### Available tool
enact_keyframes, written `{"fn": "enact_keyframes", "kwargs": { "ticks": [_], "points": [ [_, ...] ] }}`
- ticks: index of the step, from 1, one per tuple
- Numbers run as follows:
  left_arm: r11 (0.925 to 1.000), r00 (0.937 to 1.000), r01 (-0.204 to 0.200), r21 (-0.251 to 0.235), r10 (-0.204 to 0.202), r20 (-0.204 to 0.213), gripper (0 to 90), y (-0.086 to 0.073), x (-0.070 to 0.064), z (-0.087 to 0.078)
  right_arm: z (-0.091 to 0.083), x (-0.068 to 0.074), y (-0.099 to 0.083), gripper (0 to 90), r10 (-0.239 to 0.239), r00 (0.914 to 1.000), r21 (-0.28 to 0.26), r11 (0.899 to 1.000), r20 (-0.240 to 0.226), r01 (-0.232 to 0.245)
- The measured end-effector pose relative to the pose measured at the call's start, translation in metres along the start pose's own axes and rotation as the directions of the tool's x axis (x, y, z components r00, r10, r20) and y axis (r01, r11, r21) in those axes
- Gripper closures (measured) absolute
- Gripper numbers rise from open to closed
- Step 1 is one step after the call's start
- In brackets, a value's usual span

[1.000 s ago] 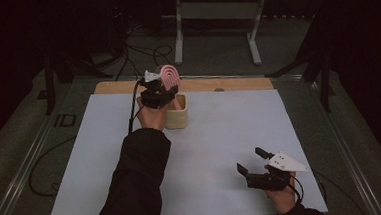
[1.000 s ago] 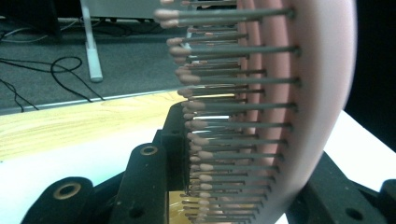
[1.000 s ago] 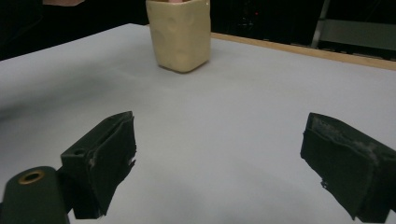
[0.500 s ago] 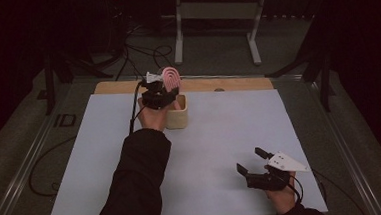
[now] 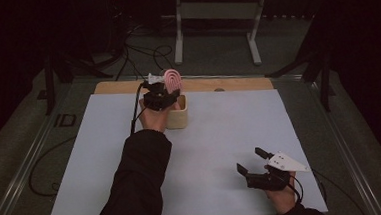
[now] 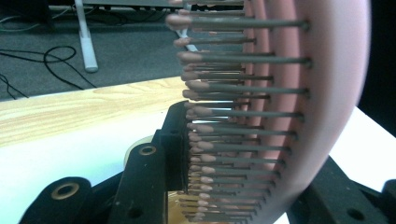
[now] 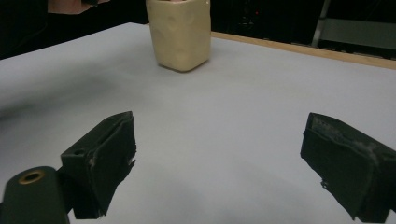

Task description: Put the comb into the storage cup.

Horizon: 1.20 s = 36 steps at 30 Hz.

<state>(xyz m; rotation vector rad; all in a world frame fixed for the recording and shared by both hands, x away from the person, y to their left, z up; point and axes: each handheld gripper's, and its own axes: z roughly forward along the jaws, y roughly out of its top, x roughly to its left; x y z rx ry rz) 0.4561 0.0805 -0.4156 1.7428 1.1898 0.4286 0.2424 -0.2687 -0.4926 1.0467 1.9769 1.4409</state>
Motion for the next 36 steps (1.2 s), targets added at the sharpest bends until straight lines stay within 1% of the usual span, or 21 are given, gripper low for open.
{"fn": "enact_keyframes", "kwargs": {
  "ticks": [7, 12, 14, 18, 22, 29, 36],
  "points": [
    [0.9999, 1.0000, -0.006, 0.014, 0.005, 0.002, 63.0, -0.0022, -0.0006, 0.0033, -0.0001, 0.0000, 0.0001, 10.1, 0.000, 1.0000, 0.000, 1.000, 0.001, 0.000],
    [0.9997, 1.0000, -0.002, 0.024, 0.002, -0.002, 63.0, -0.0048, 0.0007, 0.0055, -0.0004, 0.0001, 0.0002, 10.1, 0.000, 1.0000, 0.000, 1.000, 0.002, 0.000],
    [0.9998, 1.0000, 0.006, 0.018, -0.006, 0.003, 62.9, -0.0054, 0.0012, 0.0056, -0.0004, 0.0000, 0.0002, 10.1, 0.000, 1.0000, -0.001, 1.000, 0.002, 0.000],
    [0.9998, 1.0000, 0.000, 0.021, -0.001, 0.004, 62.9, -0.0050, 0.0012, 0.0057, -0.0003, 0.0000, 0.0001, 10.1, 0.000, 1.0000, 0.000, 1.000, 0.002, 0.000],
    [0.9998, 1.0000, 0.005, 0.021, -0.005, 0.007, 62.8, -0.0050, 0.0021, 0.0057, -0.0003, -0.0001, 0.0001, 10.1, 0.000, 1.0000, 0.000, 1.000, 0.002, 0.000],
    [0.9997, 0.9999, 0.012, 0.020, -0.012, 0.011, 62.9, -0.0046, 0.0064, 0.0059, 0.0001, -0.0007, -0.0001, 10.1, -0.001, 1.0000, 0.001, 1.000, 0.000, 0.001],
    [0.9997, 0.9999, 0.010, 0.022, -0.010, 0.011, 62.9, -0.0039, 0.0092, 0.0068, -0.0002, -0.0008, -0.0002, 10.2, 0.003, 1.0000, 0.001, 1.000, 0.001, -0.003]
  ]
}}
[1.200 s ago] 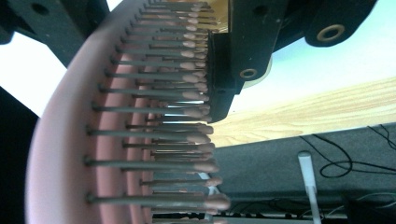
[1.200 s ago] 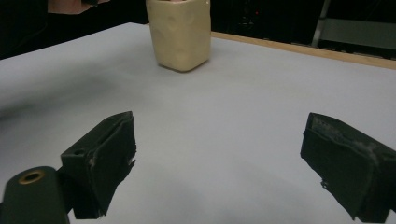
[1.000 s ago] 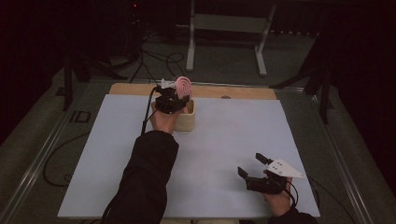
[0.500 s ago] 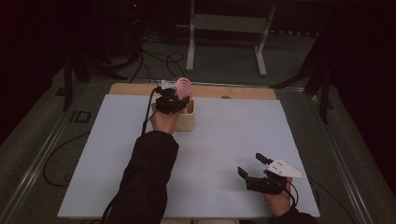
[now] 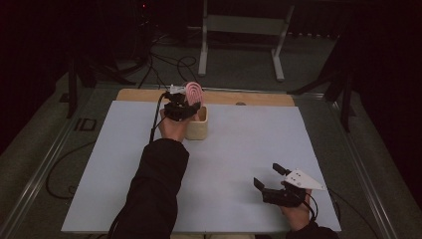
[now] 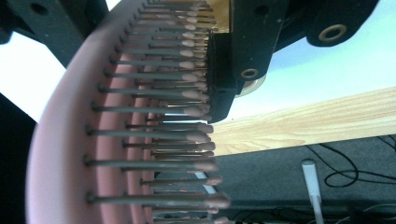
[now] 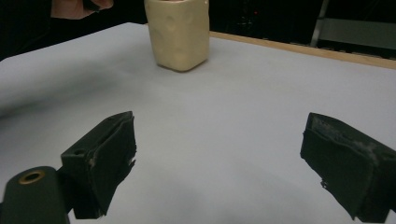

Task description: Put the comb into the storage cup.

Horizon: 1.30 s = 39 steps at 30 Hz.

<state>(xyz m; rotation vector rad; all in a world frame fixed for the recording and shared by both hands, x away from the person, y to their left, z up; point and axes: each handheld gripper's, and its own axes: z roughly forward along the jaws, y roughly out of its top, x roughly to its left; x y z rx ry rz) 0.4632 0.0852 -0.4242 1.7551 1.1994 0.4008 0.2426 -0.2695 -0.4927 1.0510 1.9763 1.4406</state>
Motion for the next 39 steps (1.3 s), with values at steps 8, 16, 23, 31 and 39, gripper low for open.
{"fn": "enact_keyframes", "kwargs": {
  "ticks": [8, 16, 23, 31, 39],
  "points": [
    [1.0000, 1.0000, -0.002, 0.009, 0.002, -0.005, 62.6, 0.001, 0.004, 0.000, 0.000, 0.000, 0.000, 10.2, -0.001, 1.0000, 0.000, 1.000, 0.001, 0.001],
    [0.9998, 0.9997, -0.005, 0.021, 0.006, -0.022, 61.3, 0.000, 0.008, 0.000, 0.001, 0.000, 0.000, 10.2, -0.001, 1.0000, 0.001, 1.000, -0.001, 0.001],
    [0.9996, 0.9992, -0.003, 0.029, 0.005, -0.039, 59.8, 0.000, 0.010, 0.000, 0.001, 0.000, -0.001, 10.2, -0.002, 1.0000, 0.002, 1.000, -0.001, 0.002],
    [0.9993, 0.9991, -0.009, 0.036, 0.010, -0.042, 57.0, 0.000, 0.011, 0.001, 0.001, 0.000, -0.001, 10.2, 0.000, 1.0000, 0.003, 1.000, -0.002, 0.000],
    [0.9993, 0.9989, 0.008, 0.038, -0.006, -0.047, 52.5, -0.002, 0.012, 0.002, -0.001, 0.000, -0.001, 10.1, 0.001, 1.0000, 0.001, 1.000, 0.003, -0.001]
  ]
}}
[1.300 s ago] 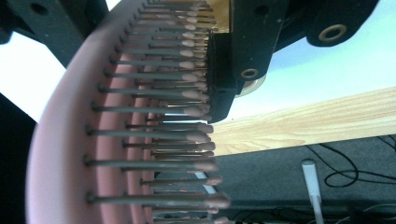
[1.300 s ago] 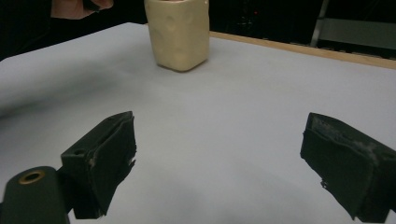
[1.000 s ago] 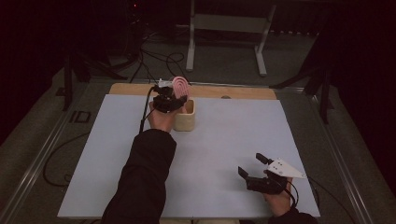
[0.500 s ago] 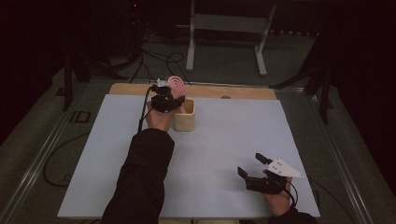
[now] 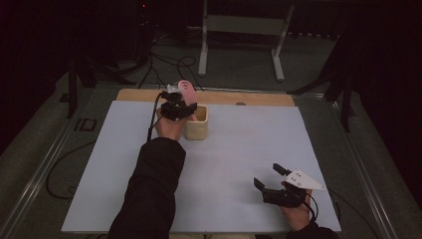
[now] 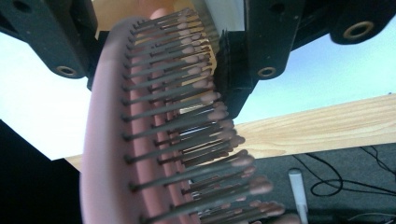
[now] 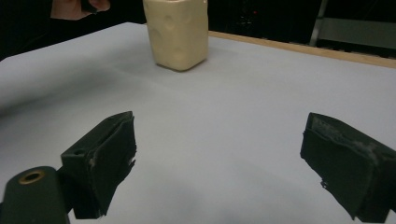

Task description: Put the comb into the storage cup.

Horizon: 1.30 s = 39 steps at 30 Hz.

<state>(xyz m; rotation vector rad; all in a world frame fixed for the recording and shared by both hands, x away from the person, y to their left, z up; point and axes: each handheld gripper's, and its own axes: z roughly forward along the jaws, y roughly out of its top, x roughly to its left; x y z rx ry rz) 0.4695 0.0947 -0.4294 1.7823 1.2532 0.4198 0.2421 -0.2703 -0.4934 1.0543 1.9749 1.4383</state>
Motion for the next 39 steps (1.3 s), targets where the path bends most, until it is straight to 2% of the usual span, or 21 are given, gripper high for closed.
{"fn": "enact_keyframes", "kwargs": {
  "ticks": [12, 22, 29, 35, 39],
  "points": [
    [0.9999, 0.9996, -0.005, 0.015, 0.005, -0.027, 40.6, 0.0002, 0.0019, -0.0002, -0.0004, -0.0007, 0.0001, 10.1, -0.001, 1.0000, -0.003, 1.000, 0.003, 0.001],
    [1.0000, 0.9954, -0.005, -0.003, 0.005, -0.095, 19.5, 0.0008, 0.0005, -0.0038, -0.0004, -0.0004, 0.0001, 10.1, 0.000, 1.0000, -0.002, 1.000, 0.003, 0.000],
    [1.0000, 0.9943, 0.000, -0.007, -0.001, -0.107, 12.1, -0.0024, 0.0041, -0.0057, -0.0004, -0.0002, 0.0001, 10.2, 0.001, 1.0000, -0.002, 1.000, 0.002, -0.001],
    [1.0000, 0.9953, 0.009, 0.001, -0.009, -0.096, 3.5, -0.0042, 0.0081, -0.0073, 0.0002, 0.0002, 0.0000, 10.2, -0.002, 1.0000, 0.001, 1.000, 0.001, 0.002],
    [1.0000, 0.9954, -0.002, 0.003, 0.002, -0.096, 0.8, -0.0033, 0.0072, -0.0090, 0.0005, 0.0005, 0.0000, 10.2, -0.004, 1.0000, 0.002, 1.000, 0.003, 0.004]
  ]
}}
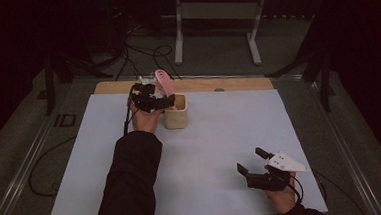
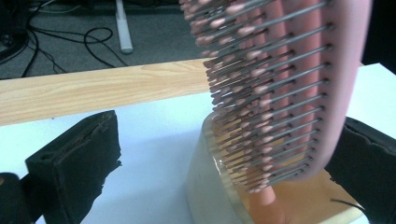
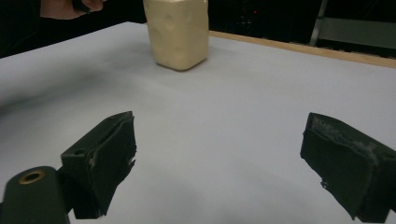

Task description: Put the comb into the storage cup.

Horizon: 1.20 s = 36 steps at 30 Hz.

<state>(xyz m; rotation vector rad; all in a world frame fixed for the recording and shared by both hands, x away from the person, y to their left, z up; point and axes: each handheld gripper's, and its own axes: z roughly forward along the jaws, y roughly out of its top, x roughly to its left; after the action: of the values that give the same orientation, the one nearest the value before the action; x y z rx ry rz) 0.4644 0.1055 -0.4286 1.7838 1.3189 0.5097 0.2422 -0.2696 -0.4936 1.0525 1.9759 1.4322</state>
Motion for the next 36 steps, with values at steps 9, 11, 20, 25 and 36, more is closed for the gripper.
{"fn": "enact_keyframes", "kwargs": {
  "ticks": [9, 11, 20, 25, 36],
  "points": [
    [0.9998, 0.9998, -0.020, -0.010, 0.020, 0.001, 0.0, 0.001, -0.001, -0.003, 0.000, 0.000, 0.000, 10.2, 0.002, 1.0000, 0.001, 1.000, -0.002, -0.002],
    [0.9995, 0.9996, -0.027, -0.013, 0.028, 0.003, 0.0, 0.001, -0.002, -0.004, 0.000, 0.000, 0.000, 10.2, 0.003, 1.0000, 0.000, 1.000, -0.004, -0.003],
    [0.9983, 0.9988, -0.050, -0.030, 0.050, 0.003, 0.0, 0.004, -0.004, -0.010, 0.001, 0.000, 0.000, 10.1, 0.003, 1.0000, 0.001, 1.000, -0.004, -0.003],
    [0.9975, 0.9979, -0.065, -0.028, 0.065, 0.005, 0.0, 0.004, -0.003, -0.014, 0.001, 0.000, 0.000, 10.2, 0.001, 1.0000, 0.000, 1.000, -0.004, -0.001],
    [0.9950, 0.9956, -0.090, -0.043, 0.091, 0.020, 0.0, 0.002, -0.003, -0.021, 0.001, 0.000, -0.001, 10.2, 0.001, 1.0000, 0.001, 1.000, -0.004, -0.001]
  ]
}}
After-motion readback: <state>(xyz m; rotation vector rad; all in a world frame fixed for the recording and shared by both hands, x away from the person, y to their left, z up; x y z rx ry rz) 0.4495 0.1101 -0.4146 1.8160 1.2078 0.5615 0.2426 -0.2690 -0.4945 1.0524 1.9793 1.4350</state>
